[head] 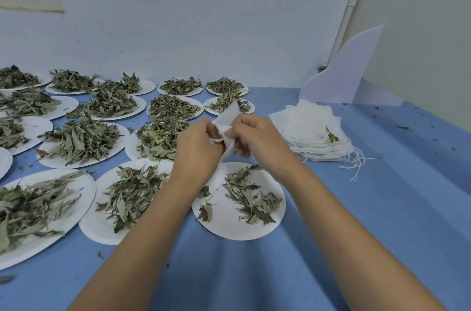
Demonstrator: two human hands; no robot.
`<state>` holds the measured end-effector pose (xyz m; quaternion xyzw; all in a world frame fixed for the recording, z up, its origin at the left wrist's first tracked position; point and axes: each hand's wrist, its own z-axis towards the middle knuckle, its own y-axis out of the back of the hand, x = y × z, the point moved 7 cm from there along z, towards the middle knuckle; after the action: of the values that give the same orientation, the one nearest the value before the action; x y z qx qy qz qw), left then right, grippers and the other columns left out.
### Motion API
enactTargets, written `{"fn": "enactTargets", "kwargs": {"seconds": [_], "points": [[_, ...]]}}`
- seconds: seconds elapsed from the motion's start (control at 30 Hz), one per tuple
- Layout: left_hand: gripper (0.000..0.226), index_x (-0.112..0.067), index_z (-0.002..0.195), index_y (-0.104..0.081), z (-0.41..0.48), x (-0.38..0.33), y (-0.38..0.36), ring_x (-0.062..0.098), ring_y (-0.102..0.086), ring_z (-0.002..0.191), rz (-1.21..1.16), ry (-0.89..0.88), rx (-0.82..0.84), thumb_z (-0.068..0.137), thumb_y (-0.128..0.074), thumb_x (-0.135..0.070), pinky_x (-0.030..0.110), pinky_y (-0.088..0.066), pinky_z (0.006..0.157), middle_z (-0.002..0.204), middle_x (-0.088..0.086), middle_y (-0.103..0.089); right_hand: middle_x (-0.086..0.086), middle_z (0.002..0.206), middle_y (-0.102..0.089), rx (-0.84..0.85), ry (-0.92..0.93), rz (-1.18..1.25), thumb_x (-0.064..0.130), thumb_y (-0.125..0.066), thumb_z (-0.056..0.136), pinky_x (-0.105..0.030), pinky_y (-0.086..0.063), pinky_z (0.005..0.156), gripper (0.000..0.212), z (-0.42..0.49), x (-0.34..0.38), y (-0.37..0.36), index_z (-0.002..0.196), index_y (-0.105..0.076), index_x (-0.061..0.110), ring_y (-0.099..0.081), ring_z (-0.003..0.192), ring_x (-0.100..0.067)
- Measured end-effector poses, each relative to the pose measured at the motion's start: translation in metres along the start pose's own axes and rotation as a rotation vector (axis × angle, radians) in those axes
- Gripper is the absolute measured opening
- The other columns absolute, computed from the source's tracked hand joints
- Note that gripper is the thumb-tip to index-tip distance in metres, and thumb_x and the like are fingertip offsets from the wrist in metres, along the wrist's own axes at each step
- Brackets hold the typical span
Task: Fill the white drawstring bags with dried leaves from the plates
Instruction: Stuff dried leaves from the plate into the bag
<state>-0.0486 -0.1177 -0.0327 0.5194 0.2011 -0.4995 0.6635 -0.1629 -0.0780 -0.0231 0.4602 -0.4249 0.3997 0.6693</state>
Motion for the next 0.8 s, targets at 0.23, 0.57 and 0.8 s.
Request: {"fn": "enactTargets", "kwargs": {"seconds": [0.23,0.57,0.8], "points": [[0.020,-0.016,0.075,-0.053,0.002,0.012,0.002,0.017,-0.053,0.062,-0.211,0.171,-0.029,0.082,-0.072,-0.017,0.034,-0.046,0.059,0.064,-0.003,-0.051,0.002,0.055,-0.060,-0.081,-0.121,-0.015,0.026,-0.051,0.090,-0.018,-0.038,0.048,0.031,0.000,-0.012,0.022,0.065,-0.061,0.010,-0.051,0.049,-0.012],[0.021,-0.035,0.073,-0.063,0.000,-0.001,0.027,0.010,-0.058,0.046,-0.285,0.125,-0.249,0.086,-0.069,-0.019,0.017,-0.042,0.038,0.075,-0.007,-0.064,0.005,0.089,-0.067,0.211,-0.149,-0.853,0.011,-0.067,0.080,-0.020,-0.045,0.067,0.007,-0.002,-0.044,0.032,0.082,-0.068,0.018,-0.059,0.083,-0.010],[0.016,-0.028,0.088,-0.072,0.001,-0.001,0.026,-0.002,-0.051,0.037,-0.274,0.138,-0.220,0.088,-0.060,-0.018,0.011,-0.043,0.044,0.062,-0.015,-0.064,0.002,0.084,-0.068,0.206,-0.101,-0.905,0.005,-0.064,0.081,-0.031,-0.053,0.075,0.010,-0.002,-0.046,0.028,0.080,-0.069,0.014,-0.061,0.081,-0.014]]}}
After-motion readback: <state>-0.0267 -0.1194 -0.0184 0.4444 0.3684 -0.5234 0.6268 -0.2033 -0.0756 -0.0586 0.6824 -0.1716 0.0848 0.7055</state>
